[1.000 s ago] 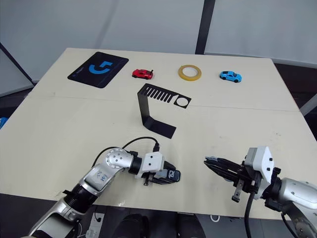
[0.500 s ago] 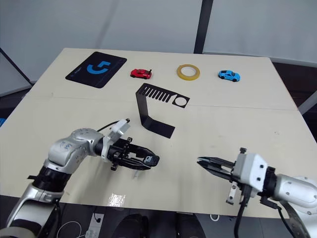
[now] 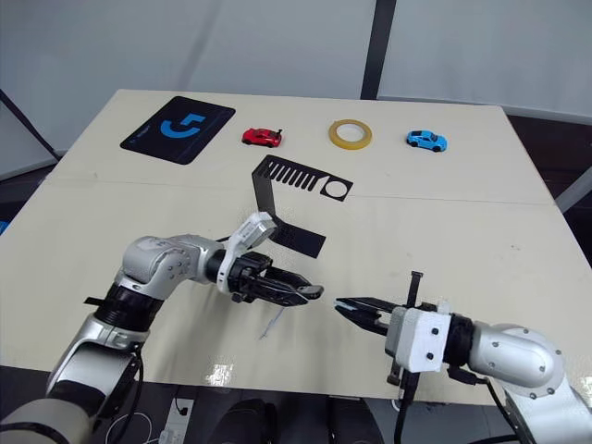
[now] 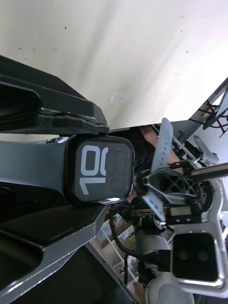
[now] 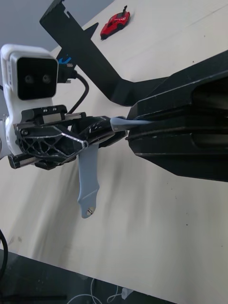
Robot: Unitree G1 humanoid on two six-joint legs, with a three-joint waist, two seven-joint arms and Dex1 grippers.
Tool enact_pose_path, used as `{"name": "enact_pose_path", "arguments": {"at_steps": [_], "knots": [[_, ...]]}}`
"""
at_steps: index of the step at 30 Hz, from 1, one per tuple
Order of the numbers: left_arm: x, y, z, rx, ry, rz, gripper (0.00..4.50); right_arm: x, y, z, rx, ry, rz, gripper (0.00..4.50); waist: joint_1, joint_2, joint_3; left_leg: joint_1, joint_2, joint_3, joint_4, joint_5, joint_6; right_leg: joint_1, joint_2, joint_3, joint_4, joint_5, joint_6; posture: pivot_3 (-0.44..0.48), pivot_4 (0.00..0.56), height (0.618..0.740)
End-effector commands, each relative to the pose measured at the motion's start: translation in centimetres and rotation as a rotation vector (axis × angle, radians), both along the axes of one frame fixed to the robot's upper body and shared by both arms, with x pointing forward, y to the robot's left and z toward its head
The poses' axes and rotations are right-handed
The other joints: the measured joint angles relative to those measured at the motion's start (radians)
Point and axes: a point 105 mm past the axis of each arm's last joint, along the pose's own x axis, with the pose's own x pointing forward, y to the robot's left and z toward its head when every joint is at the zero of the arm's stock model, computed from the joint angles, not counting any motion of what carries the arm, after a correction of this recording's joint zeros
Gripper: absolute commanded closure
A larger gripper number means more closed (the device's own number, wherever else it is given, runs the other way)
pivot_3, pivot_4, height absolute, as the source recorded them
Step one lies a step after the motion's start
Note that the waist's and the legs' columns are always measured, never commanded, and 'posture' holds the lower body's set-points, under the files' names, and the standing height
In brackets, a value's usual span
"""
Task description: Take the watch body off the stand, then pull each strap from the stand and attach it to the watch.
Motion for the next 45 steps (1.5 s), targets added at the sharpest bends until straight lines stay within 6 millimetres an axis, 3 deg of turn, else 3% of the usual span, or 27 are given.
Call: {"name": "enact_pose_path", "arguments": {"at_steps": [1, 33, 45], "knots": [[-0.3, -0.3, 0.3, -0.004, 0.006, -0.015, 2.82, 0.0, 0.5, 0.4, 0.02, -0.044, -0.001, 4.5, 0.0, 0.0, 0.0, 0.0, 0.0, 0.0, 0.0, 0.0, 0.0, 0.0, 0.0, 0.0, 0.0, 0.0, 0.0, 0.0, 0.15, 0.74], [-0.3, -1.2, 0.3, -0.006, 0.029, 0.0, 2.82, 0.5, 0.7, -0.6, -0.01, -0.053, -0.029, 4.5, 0.001, 0.0, 0.0, 0.0, 0.0, 0.0, 0.0, 0.0, -0.001, 0.0, 0.0, 0.0, 0.0, 0.0, 0.0, 0.0, 0.15, 0.74], [0.0, -1.4, 0.0, 0.005, 0.026, 0.027, 2.82, 0.8, 0.6, 0.0, 0.011, -0.07, -0.04, 4.5, 0.001, 0.0, 0.0, 0.0, 0.0, 0.0, 0.0, 0.0, -0.001, 0.0, -0.001, 0.0, 0.0, 0.0, 0.0, 0.0, 0.15, 0.74]]}}
